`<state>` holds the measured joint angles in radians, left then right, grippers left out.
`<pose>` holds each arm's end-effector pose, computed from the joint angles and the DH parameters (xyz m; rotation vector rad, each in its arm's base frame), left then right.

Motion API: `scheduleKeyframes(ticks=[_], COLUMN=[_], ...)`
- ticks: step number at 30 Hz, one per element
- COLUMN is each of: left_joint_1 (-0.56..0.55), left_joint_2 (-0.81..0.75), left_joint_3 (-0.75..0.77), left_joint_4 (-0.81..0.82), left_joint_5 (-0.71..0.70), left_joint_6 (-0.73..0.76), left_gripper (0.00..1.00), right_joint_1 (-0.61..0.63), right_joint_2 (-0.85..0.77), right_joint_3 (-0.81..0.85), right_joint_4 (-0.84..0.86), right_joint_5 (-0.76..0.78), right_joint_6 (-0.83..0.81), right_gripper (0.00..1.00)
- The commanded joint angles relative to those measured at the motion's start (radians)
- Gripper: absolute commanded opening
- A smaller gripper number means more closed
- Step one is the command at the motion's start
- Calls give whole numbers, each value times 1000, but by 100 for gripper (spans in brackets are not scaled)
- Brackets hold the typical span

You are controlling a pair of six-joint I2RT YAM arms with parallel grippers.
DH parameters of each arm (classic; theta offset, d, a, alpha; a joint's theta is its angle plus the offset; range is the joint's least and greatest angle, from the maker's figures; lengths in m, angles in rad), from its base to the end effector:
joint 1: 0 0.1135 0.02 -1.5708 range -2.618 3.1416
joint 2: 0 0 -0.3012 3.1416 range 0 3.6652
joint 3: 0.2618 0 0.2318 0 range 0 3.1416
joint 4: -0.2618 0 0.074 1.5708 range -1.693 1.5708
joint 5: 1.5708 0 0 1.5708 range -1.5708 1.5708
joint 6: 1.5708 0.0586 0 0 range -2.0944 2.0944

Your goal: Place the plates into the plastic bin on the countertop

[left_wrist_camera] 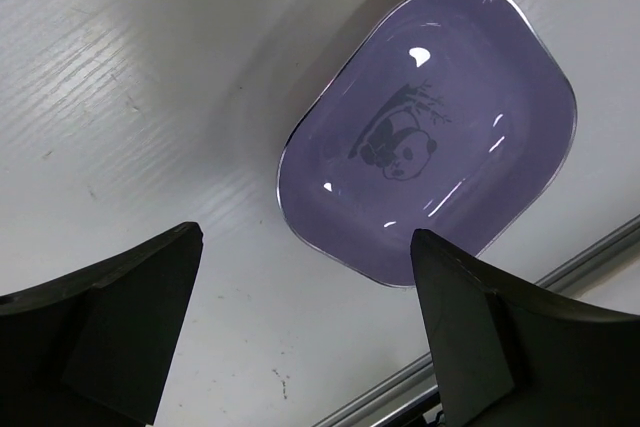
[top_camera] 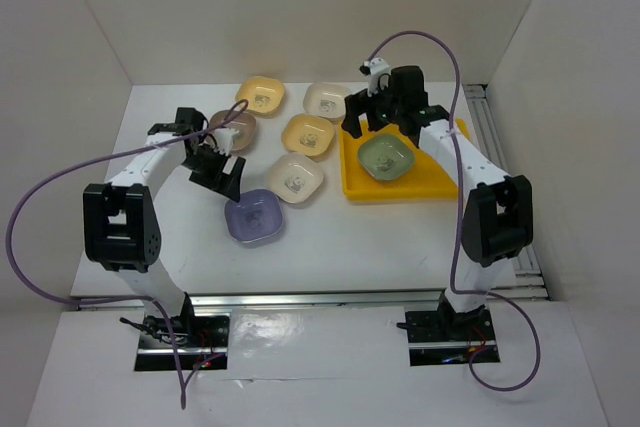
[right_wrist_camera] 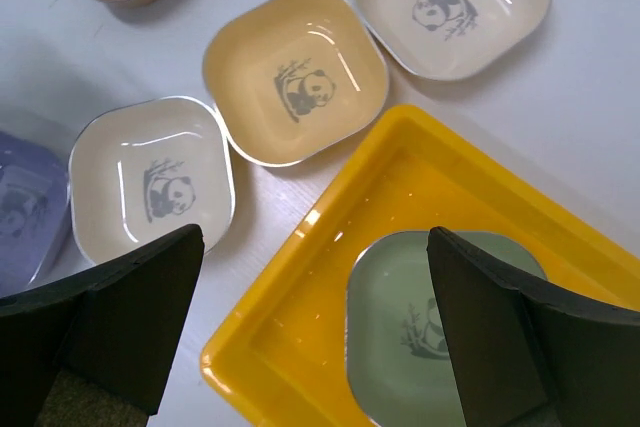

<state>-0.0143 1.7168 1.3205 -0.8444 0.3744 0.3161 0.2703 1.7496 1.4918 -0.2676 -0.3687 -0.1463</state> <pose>0.3349 -0.0262 0.2588 0.5335 2.6767 -0.4426 0.3959 0.1316 0.3463 -0.6482 1.9871 0.4609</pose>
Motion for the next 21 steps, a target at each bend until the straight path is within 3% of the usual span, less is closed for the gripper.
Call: scheduleKeyframes(ticks=[1,9,11,14,15,16,19,21], left_joint_1=[-16,-41,-32,0,10,10,46,56], left_joint_2=[-19,35,35,59,60,60,60,60], left_joint_3=[-43,-159,-168,-191,-202,-216,-227,-236], left_joint_4=[57,197,229,238,248,248,261,261], left_joint_5=[11,-106,-117,-117,-117,-129,-143,-155], left_joint_6=[46,55,55,55,55,66,66,77], left_gripper=[98,86,73,62,43,31,7,0], right_joint_1=[23,44,53,64,64,75,93,140], right_joint_2=[-84,-151,-165,-186,-187,-197,-197,-187], right_joint_3=[-21,-56,-65,-65,-65,-74,-74,-85], right_joint_4=[24,-15,-24,-24,-24,-24,-24,-15], right_joint_5=[20,40,40,59,59,59,41,40], right_joint_6=[10,10,10,10,19,19,28,37], right_gripper=[100,100,100,100,100,100,100,100])
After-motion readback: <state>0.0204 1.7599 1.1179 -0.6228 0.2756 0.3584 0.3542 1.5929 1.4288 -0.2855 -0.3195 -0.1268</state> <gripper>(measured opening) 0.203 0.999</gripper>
